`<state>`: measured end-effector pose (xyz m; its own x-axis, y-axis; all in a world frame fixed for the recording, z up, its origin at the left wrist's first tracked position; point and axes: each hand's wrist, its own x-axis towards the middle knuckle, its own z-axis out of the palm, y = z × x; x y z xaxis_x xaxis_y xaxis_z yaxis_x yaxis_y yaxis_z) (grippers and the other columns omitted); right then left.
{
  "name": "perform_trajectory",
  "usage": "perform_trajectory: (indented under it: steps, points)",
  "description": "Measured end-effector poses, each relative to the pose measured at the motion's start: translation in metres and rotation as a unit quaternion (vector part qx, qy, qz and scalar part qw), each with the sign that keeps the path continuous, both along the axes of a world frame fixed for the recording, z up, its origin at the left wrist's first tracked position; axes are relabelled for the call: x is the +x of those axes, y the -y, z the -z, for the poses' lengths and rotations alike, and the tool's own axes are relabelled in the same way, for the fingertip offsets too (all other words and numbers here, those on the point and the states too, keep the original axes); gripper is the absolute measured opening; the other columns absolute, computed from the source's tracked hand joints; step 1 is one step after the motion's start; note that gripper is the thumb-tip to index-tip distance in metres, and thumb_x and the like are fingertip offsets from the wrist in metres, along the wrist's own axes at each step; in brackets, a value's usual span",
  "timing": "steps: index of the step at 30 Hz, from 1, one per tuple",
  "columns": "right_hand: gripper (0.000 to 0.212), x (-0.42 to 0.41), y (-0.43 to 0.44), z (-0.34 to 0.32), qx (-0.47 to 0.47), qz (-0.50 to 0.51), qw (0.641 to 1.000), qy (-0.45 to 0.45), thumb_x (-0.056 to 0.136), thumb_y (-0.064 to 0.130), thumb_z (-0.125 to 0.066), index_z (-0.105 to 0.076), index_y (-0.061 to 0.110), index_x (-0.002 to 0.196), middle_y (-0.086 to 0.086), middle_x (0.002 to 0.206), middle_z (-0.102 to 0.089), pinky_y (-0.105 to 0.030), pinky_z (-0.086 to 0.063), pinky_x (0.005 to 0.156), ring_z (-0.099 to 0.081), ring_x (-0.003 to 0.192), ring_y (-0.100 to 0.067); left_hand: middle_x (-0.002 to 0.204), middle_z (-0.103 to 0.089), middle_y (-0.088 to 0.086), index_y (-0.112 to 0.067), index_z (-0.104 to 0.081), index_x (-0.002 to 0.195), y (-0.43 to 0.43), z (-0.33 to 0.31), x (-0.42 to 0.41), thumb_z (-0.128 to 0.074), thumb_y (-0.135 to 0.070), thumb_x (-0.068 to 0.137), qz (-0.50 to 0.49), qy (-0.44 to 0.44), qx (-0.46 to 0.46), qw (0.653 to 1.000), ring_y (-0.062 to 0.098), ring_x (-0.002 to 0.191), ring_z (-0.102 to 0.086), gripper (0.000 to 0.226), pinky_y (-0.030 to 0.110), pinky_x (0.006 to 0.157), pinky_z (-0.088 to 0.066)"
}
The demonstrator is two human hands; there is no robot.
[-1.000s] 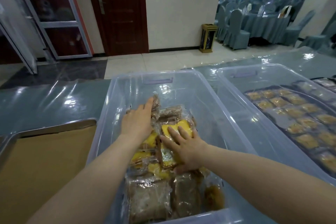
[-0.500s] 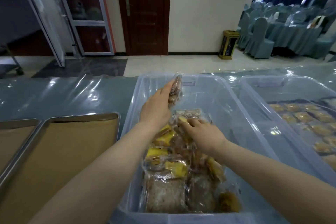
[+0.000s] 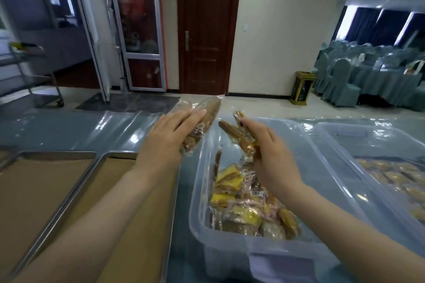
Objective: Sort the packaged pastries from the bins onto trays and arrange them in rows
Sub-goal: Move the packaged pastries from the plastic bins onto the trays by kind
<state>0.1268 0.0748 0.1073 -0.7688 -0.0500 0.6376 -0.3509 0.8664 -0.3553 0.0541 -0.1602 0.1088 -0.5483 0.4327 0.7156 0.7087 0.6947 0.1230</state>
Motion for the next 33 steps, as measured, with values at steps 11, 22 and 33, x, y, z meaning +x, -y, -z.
perform_trajectory:
  steps: [11,22,33]
  points:
    - [0.076,-0.002,0.194,0.023,-0.02,-0.094,0.994,0.044,0.086,0.001,-0.057,-0.025,0.05,0.134,0.005,0.132,-0.051,-0.033,-0.046,0.084,-0.051,0.111,-0.015,0.129,-0.056,0.009,-0.023,-0.05,0.134,0.198,0.067,0.043,-0.079,0.009,0.059,-0.069,0.036,0.017,0.997,0.029,0.118,-0.047,0.087,0.058,0.094,-0.043]
    - [0.05,-0.023,0.361,0.173,-0.032,-0.01,0.953,0.301,0.093,0.015,-0.053,-0.037,0.036,0.135,0.013,0.107,-0.061,-0.03,-0.055,0.069,-0.058,0.081,-0.005,0.128,-0.056,-0.006,-0.031,-0.046,0.137,0.409,0.187,0.065,-0.061,0.017,0.064,-0.184,0.27,-0.005,0.945,0.025,0.119,-0.05,0.089,0.041,0.094,-0.043]
    - [0.085,-0.013,0.38,0.252,0.198,-0.102,0.87,0.439,0.092,0.023,-0.05,0.012,0.037,0.148,0.016,0.15,0.024,-0.034,0.017,0.11,0.017,0.144,-0.013,0.138,-0.049,0.002,-0.032,-0.04,0.141,0.445,0.254,0.033,-0.052,0.015,0.069,-0.248,0.328,-0.125,0.903,0.027,0.131,-0.038,0.087,0.048,0.108,-0.023]
